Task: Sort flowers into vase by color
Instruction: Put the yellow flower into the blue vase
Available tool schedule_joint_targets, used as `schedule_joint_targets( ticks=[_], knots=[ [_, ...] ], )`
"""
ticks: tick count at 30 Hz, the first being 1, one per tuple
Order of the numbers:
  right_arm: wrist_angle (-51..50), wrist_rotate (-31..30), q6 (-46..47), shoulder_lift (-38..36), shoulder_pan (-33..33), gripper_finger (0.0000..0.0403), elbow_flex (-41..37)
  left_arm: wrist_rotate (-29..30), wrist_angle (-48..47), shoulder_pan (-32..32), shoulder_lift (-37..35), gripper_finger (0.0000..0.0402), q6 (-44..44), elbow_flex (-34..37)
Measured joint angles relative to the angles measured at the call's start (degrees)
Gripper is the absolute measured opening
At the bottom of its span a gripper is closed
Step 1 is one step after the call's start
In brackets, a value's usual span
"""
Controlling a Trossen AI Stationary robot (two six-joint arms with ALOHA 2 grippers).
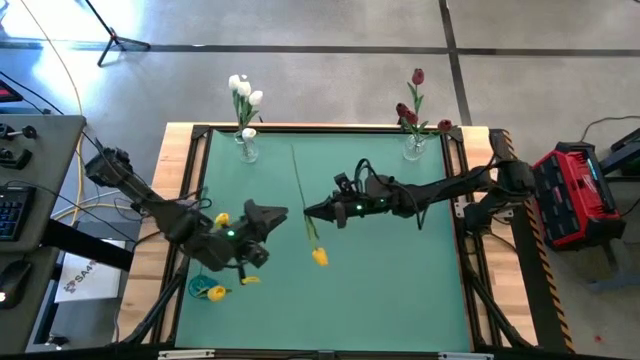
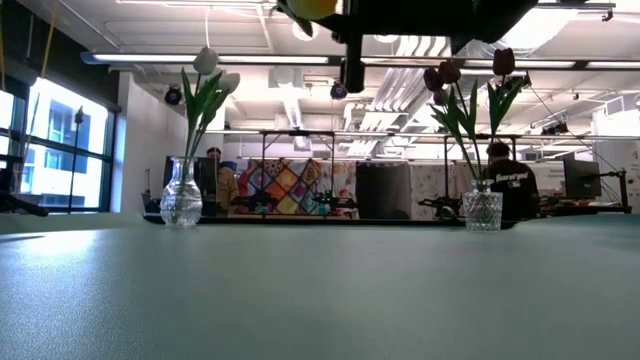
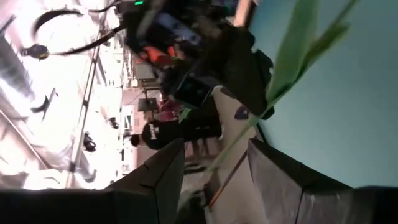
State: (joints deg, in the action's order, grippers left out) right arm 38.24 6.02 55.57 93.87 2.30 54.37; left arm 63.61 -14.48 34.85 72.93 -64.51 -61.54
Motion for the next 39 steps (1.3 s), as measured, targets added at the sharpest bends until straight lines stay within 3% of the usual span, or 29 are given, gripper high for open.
schedule_joint_targets(
  ticks=[8, 12, 20, 25, 32, 39],
  knots=[
    [-0.2, 4.4, 0.3, 2.5, 1.3, 0.0009, 4.9, 2.4, 2.1, -3.5, 6.8, 0.0165, -8.0, 0.0],
    [-3.2, 4.3, -1.9, 2.5, 1.6, 0.0009, 6.3, 3.4, 3.1, -3.9, 8.3, 0.0165, -8.0, 0.0],
    [-5.9, 4.3, -2.3, 2.6, 1.6, 0.0009, 6.4, 6.9, 5.5, -3.7, 8.0, 0.0125, -7.7, 0.0],
    [-5.8, 4.3, -2.5, 2.6, 1.6, 0.0009, 6.5, 4.2, 5.0, -3.7, 8.0, 0.0091, -9.6, 0.0],
    [-5.6, 4.3, -1.9, 2.6, 1.6, 0.0009, 6.5, 2.5, 4.6, -4.9, 8.0, 0.0086, -12.6, 0.0],
    [-5.4, 4.5, -2.1, 2.6, 1.6, 0.0009, 6.5, 4.1, 4.1, -5.4, 8.0, 0.0073, -9.1, 0.0]
  ],
)
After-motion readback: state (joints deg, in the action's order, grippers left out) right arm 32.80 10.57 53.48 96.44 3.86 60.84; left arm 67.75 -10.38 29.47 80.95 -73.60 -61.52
